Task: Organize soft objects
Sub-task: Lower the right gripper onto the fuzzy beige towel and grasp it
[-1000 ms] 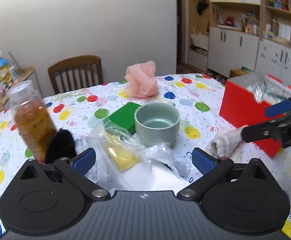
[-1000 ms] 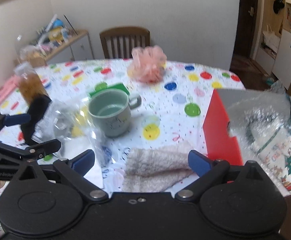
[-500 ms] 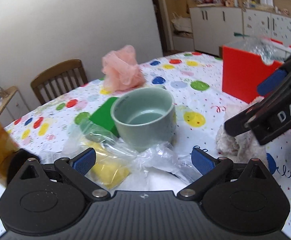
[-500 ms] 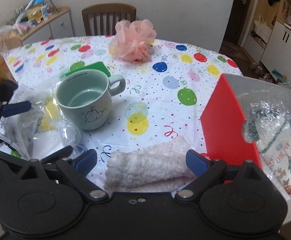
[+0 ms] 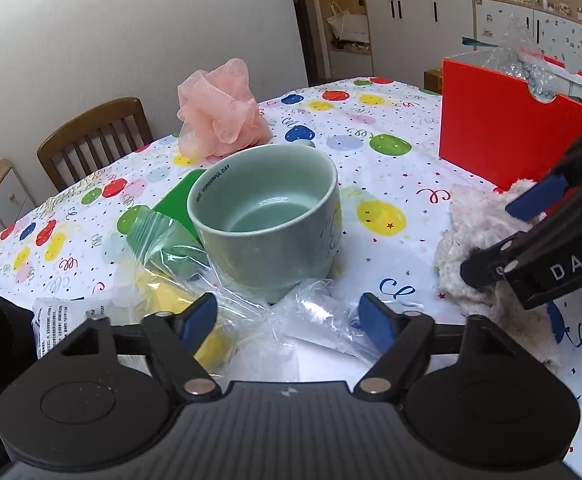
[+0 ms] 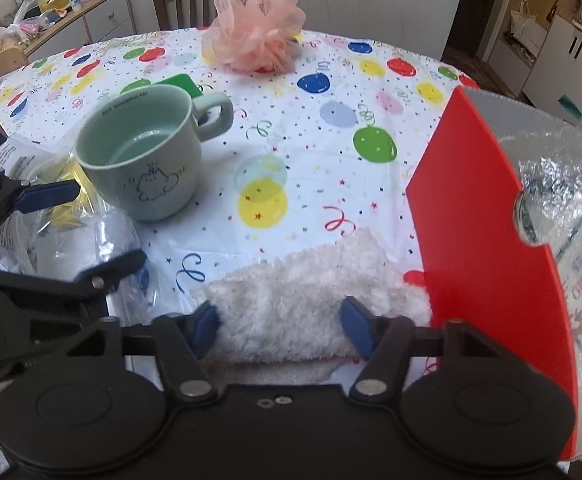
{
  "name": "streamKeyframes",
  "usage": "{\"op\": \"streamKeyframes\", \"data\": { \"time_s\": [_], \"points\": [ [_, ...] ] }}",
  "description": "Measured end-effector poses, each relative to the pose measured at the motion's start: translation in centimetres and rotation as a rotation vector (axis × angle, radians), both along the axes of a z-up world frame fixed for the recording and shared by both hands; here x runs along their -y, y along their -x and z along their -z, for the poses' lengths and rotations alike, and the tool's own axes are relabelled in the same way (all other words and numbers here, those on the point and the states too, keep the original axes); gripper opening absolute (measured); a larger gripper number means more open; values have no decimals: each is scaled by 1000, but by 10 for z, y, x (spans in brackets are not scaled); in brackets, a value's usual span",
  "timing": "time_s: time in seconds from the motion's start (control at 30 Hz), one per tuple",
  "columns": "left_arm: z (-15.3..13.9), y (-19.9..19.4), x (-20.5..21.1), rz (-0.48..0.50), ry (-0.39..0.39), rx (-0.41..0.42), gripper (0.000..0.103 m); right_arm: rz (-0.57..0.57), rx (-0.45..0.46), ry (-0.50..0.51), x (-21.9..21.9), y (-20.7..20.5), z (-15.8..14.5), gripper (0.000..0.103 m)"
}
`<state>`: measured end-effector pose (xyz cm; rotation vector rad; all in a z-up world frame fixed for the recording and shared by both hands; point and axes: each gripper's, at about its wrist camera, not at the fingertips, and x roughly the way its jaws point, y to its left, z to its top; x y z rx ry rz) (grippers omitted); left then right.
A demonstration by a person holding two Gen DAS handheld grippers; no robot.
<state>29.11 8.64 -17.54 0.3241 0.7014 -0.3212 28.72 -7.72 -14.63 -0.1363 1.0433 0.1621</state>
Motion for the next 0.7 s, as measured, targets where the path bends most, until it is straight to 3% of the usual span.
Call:
{"op": "streamKeyframes", "data": {
  "time_s": [0.2,0.37,0.7],
  "points": [
    [0,3,7,34,-3,-10,39,-8,7,8,1,4,0,34],
    [-2,4,7,26,3,-6,34,-3,22,-7,6,9,-3,18],
    [-18,19,4,4,24,39,32,-13,108,-43,13,35,-29,14]
  ]
}}
